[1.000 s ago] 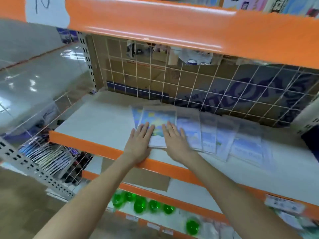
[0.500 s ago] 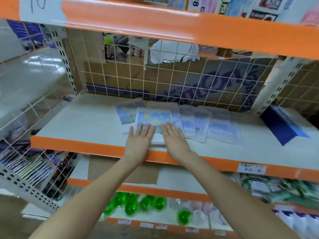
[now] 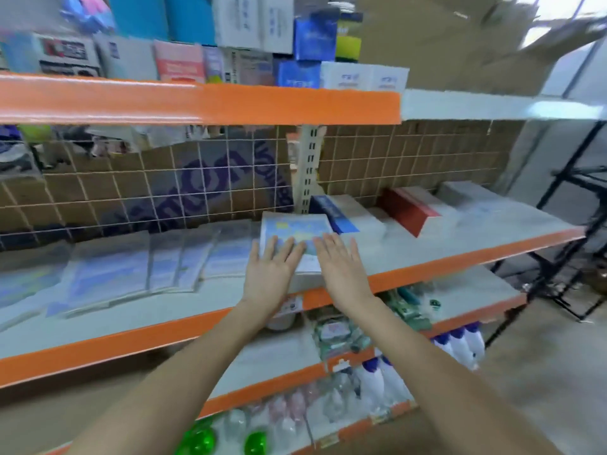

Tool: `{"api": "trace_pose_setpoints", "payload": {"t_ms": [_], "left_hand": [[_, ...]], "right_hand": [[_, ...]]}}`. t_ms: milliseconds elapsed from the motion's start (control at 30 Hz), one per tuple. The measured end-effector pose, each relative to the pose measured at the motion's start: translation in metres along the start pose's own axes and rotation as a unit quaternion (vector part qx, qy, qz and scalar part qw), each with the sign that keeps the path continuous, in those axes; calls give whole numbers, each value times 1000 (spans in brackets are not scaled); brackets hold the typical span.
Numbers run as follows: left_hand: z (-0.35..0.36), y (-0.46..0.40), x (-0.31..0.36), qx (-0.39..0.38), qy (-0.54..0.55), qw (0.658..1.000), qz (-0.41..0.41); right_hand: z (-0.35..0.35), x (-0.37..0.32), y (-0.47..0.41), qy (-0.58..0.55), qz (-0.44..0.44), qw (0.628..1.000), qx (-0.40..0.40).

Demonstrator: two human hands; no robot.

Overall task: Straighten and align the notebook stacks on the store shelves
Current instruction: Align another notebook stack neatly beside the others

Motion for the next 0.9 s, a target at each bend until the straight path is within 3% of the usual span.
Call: {"api": "trace_pose_setpoints", "payload": {"t_ms": [67,200,367,467,700,800,900], "left_hand": [[-21,-25,51,16,14,1000,22],[-74,-52,149,132,-13,985,107],[-82,-107,250,102,14,979,176],[-105,-135,295,166,-12,966,198],[-99,-237,390,147,-41,961,232],[-108,-284,421,196,-6,956,219],[-92,-329,457,147,-2,964,221]], "right_hand": [[-18,56,18,11,38,999,14],[-46,154,59,45,118,992,26],[-64,255,93,68,206,976,25],[-70,310,103,85,240,967,33],[-78,439,75,93,259,961,32],[-83,492,53,94,254,963,18],[-82,539,34,81,247,965,15]]}}
Point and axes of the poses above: each hand's wrist, its own y-axis away from the middle knuckle, its own z-axis out of the palm, x = y × z, the point moved 7 cm from there along -y, towards the middle knuckle, and after that the axes turned 14 degrees about -y, right-handed, at the moved point
